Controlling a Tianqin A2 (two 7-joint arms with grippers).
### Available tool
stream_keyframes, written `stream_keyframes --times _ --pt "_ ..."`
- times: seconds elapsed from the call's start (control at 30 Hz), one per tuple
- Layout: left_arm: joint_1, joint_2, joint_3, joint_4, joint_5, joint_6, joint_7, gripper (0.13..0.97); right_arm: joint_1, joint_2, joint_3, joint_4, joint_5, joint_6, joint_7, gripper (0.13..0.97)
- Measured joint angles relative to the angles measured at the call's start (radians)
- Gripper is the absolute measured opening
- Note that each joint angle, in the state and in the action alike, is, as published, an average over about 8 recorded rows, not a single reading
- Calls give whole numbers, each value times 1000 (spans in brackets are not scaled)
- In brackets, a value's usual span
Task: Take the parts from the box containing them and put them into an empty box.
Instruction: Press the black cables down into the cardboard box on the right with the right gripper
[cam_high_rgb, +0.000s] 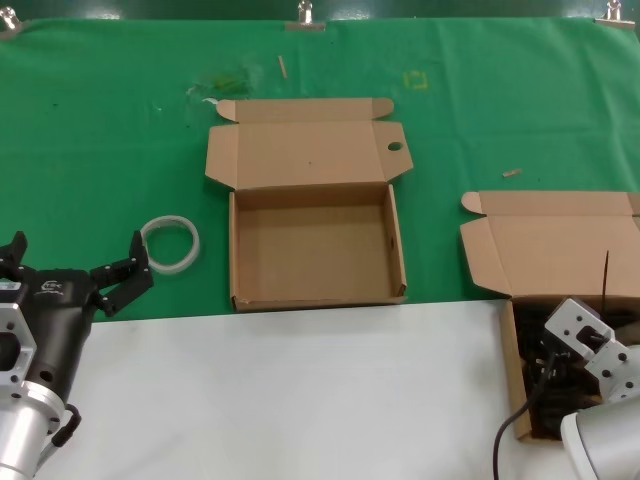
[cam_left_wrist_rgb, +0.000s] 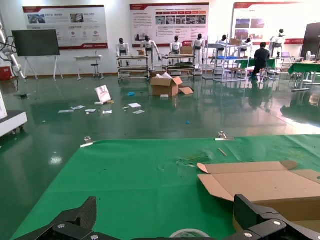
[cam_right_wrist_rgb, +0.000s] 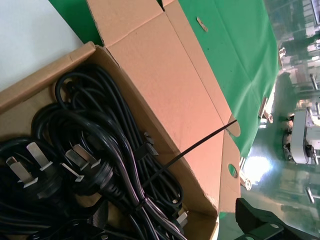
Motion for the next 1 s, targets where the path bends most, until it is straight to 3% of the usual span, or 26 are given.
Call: stream_keyframes --times 0.23,0.53,0.8,0.93,1.0 --pt "0 0 0 0 0 0 0 966 -4 0 1 4 -13 10 9 847" --pt "0 0 0 0 0 0 0 966 -8 0 2 9 -31 29 20 688" --pt "0 0 0 0 0 0 0 966 -7 0 3 8 -23 42 31 473" --pt "0 0 0 0 0 0 0 966 -6 0 1 8 -12 46 36 473" --pt "0 0 0 0 0 0 0 966 -5 0 1 10 -9 47 40 428"
